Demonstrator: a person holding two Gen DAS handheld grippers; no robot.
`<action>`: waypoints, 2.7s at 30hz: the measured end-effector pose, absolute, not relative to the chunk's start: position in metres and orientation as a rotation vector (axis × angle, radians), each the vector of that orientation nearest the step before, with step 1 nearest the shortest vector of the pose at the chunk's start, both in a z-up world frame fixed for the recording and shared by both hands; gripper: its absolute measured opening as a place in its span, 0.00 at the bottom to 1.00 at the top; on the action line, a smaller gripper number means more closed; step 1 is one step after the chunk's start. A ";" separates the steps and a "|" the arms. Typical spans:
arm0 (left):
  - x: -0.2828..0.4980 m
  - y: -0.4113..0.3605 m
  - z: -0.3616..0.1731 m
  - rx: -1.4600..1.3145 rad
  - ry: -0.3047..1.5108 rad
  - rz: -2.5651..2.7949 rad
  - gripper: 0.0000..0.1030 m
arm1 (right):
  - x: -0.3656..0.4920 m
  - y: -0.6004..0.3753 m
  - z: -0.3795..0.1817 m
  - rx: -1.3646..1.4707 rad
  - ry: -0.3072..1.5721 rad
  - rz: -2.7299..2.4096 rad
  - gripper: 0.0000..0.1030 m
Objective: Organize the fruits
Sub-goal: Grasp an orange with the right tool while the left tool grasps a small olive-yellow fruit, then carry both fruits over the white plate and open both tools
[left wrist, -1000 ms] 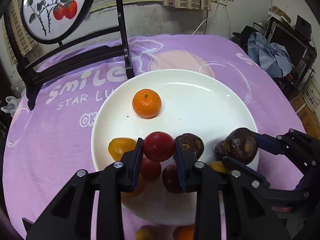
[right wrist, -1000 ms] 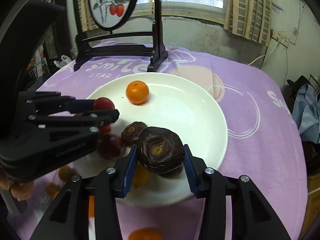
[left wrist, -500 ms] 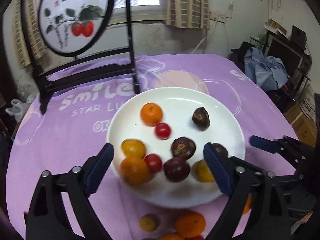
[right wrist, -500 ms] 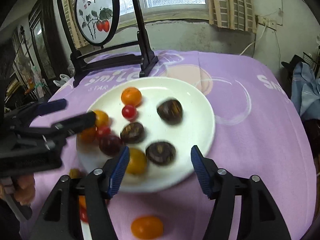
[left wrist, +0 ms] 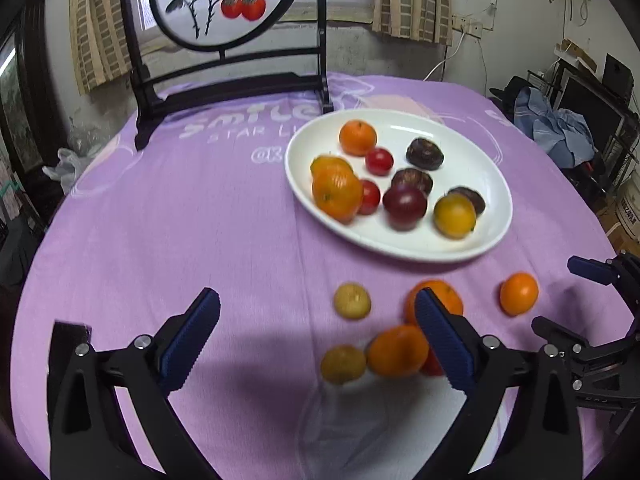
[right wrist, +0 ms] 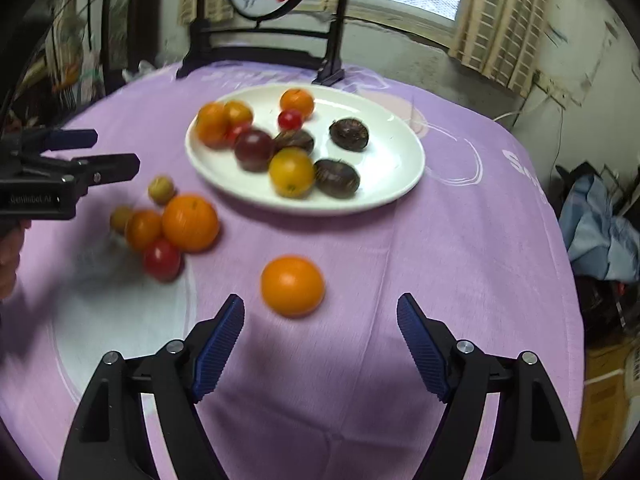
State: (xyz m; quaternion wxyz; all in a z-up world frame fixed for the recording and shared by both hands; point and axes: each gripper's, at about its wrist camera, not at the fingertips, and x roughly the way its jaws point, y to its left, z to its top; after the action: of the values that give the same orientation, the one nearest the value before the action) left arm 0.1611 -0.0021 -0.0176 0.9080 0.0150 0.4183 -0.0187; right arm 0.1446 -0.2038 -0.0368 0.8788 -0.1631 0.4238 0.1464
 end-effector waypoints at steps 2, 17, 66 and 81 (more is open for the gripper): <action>0.157 0.002 -0.026 0.010 0.875 -0.043 0.93 | 0.142 -0.201 -0.040 -0.347 0.891 0.300 0.77; 0.168 0.043 -0.048 -0.192 0.932 -0.059 0.93 | 0.178 -0.190 -0.059 -0.189 0.982 0.183 0.72; 0.170 -0.004 -0.063 0.071 1.041 -0.174 0.26 | 0.117 -0.226 -0.038 0.017 0.841 0.281 0.40; 0.140 0.014 -0.046 -0.008 1.024 -0.169 0.25 | 0.111 -0.221 -0.033 0.010 0.802 0.316 0.40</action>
State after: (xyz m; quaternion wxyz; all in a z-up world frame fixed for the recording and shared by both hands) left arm 0.1401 0.0140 -0.0458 0.8684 -0.0038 0.4891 -0.0809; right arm 0.1113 -0.2212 -0.0332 0.9084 0.0050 0.3889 0.1533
